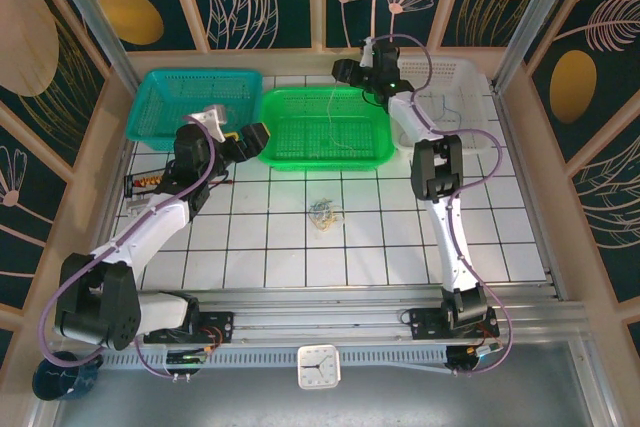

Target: Untangle the cables

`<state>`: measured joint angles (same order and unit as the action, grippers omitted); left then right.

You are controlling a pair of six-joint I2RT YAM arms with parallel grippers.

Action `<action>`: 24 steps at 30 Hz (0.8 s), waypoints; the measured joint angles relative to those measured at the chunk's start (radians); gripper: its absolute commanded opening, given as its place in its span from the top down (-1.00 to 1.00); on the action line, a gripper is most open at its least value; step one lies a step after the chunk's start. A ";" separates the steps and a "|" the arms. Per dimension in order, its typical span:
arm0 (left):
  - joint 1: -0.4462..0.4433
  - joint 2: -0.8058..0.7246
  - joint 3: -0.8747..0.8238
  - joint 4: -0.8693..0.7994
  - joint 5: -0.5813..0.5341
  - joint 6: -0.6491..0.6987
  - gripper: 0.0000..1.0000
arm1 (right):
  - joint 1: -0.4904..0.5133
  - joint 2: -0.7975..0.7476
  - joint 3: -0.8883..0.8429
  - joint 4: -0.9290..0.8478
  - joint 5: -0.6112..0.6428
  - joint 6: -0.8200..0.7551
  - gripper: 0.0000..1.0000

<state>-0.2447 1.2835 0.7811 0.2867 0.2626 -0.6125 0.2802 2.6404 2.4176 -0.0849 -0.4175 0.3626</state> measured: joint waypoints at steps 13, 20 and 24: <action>0.000 0.019 -0.010 0.010 0.003 -0.011 -0.98 | 0.035 0.001 0.014 -0.068 0.116 -0.160 -0.07; 0.000 0.025 -0.011 0.011 0.011 -0.013 -0.98 | 0.087 -0.022 -0.013 -0.113 0.291 -0.294 0.09; 0.000 0.025 -0.015 0.025 0.011 -0.018 -0.98 | 0.128 -0.023 -0.016 -0.122 0.369 -0.357 0.42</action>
<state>-0.2447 1.3083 0.7658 0.3119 0.2737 -0.6300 0.4080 2.6179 2.4020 -0.2073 -0.0483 0.0059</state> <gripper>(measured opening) 0.988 0.359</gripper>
